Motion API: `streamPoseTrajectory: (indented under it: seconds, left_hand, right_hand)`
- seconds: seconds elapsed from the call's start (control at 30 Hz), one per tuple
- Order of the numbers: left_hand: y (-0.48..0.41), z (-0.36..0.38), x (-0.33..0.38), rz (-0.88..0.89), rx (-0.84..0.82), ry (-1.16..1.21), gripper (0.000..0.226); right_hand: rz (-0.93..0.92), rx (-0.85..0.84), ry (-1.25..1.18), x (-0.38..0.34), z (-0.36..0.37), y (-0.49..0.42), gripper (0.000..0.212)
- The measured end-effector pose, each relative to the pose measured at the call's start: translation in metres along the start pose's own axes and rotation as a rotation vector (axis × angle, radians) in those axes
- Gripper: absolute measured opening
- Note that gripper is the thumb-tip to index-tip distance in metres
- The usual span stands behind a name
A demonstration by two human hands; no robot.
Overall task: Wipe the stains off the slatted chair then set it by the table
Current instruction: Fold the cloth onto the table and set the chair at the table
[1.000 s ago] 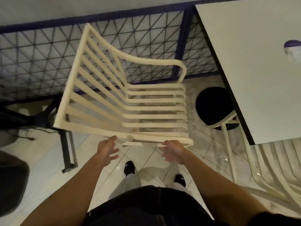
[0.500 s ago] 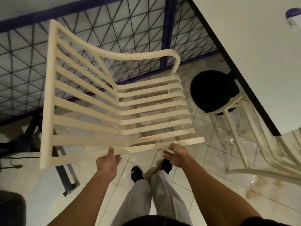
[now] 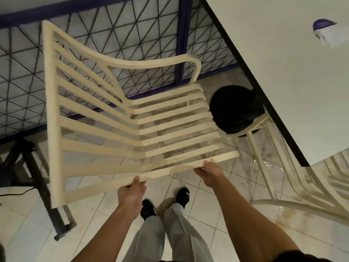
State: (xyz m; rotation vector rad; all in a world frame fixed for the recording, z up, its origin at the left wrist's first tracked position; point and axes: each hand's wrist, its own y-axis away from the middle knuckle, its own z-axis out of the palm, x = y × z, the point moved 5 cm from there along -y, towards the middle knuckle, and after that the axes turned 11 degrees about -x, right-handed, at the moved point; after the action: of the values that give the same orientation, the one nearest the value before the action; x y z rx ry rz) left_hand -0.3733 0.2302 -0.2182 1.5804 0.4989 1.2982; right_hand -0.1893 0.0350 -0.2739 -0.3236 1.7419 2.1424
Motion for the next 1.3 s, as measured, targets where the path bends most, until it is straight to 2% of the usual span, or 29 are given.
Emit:
streamPoseTrajectory:
  seconds: [0.1,0.27,0.37,0.5,0.63,0.7,0.73,0.77,0.8,0.87,0.93,1.03,1.2,1.3]
  left_hand:
    - [-0.001,0.032,-0.009,-0.012,-0.021,-0.011,0.027]
    - [0.006,0.079,-0.02,-0.056,-0.076,-0.128,0.015]
    - [0.007,0.098,-0.022,-0.052,-0.116,-0.296,0.009]
    - [0.013,0.117,-0.019,-0.094,-0.183,-0.605,0.018]
    - [0.013,0.12,-0.015,-0.154,-0.295,-0.9,0.047]
    - [0.02,0.124,-0.006,-0.149,-0.371,-1.09,0.039]
    - [0.03,0.13,0.0,-0.144,-0.44,-1.176,0.023]
    - [0.036,0.135,0.005,-0.125,-0.498,-1.237,0.019]
    - [0.043,0.142,0.012,-0.114,-0.549,-1.265,0.024]
    - [0.057,0.159,0.028,-0.109,-0.696,-1.261,0.018]
    - [0.072,0.179,0.06,-0.051,-0.807,-1.19,0.017]
    - [0.08,0.201,0.123,0.123,-0.897,-1.175,0.018]
    - [0.048,0.209,0.235,0.465,-0.904,-1.386,0.013]
    - [0.028,0.205,0.294,0.653,-0.9,-1.598,0.018]
  right_hand:
    - [0.002,0.009,0.032,-0.031,-0.012,-0.006,0.025]
    - [0.016,0.07,0.04,-0.072,-0.034,-0.016,0.028]
    - [0.001,0.103,0.023,-0.093,-0.043,-0.02,0.028]
    - [-0.011,0.139,-0.011,-0.113,-0.051,-0.023,0.022]
    - [0.018,0.13,0.025,-0.123,-0.054,-0.018,0.016]
    - [0.009,0.127,0.103,-0.127,-0.052,-0.009,0.01]
    - [-0.003,0.133,0.143,-0.128,-0.051,-0.004,0.01]
    - [-0.014,0.144,0.184,-0.128,-0.05,0.001,0.011]
    - [-0.026,0.152,0.219,-0.129,-0.047,0.006,0.013]
    - [-0.057,0.155,0.29,-0.13,-0.037,0.019,0.013]
    - [-0.107,0.114,0.371,-0.132,-0.018,0.031,0.012]
    - [-0.166,-0.004,0.463,-0.134,0.019,0.047,0.024]
    - [-0.29,-0.076,0.548,-0.136,0.086,0.068,0.027]
    - [-0.332,-0.07,0.531,-0.125,0.125,0.083,0.026]
